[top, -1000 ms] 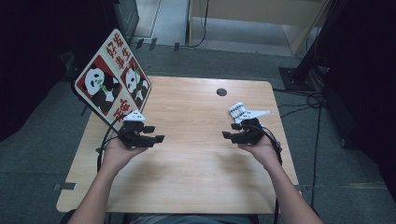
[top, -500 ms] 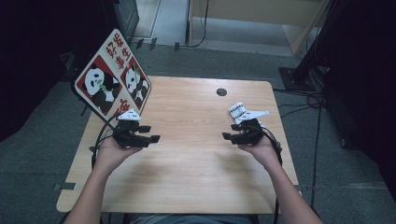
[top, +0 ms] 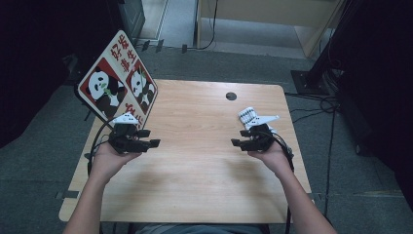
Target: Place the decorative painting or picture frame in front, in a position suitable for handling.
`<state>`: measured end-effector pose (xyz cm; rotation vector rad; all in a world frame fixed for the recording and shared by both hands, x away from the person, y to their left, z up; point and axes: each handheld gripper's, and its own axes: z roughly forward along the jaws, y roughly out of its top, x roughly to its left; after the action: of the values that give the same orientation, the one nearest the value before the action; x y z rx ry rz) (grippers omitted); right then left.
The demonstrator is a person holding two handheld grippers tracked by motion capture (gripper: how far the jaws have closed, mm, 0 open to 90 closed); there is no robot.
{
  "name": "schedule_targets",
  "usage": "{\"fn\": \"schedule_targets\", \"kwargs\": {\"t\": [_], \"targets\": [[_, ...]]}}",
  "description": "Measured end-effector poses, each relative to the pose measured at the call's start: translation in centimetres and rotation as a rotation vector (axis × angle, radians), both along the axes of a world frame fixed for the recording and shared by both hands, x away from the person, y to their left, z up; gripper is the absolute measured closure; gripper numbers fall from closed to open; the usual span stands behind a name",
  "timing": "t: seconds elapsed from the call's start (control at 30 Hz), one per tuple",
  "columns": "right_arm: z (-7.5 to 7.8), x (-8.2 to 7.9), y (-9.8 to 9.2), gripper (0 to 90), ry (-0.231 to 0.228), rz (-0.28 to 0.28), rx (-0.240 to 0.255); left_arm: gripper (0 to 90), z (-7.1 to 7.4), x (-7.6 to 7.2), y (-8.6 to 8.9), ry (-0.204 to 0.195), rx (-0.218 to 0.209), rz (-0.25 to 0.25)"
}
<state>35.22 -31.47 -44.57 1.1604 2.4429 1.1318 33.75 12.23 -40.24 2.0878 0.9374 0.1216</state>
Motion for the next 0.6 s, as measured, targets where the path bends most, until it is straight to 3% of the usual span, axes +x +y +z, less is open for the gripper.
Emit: {"fn": "schedule_targets", "kwargs": {"t": [0.17, 0.6], "targets": [[0.1, 0.4, 0.5, 42.7, -0.001, 0.018, 0.004, 38.3, 0.1, -0.5, 0.8, -0.004, 0.007, 0.020], [0.0, 1.6, 2.5, 42.7, 0.010, 0.065, -0.014, 38.9, 0.7, -2.1, 4.1, -0.011, -0.024, 0.112]]}}
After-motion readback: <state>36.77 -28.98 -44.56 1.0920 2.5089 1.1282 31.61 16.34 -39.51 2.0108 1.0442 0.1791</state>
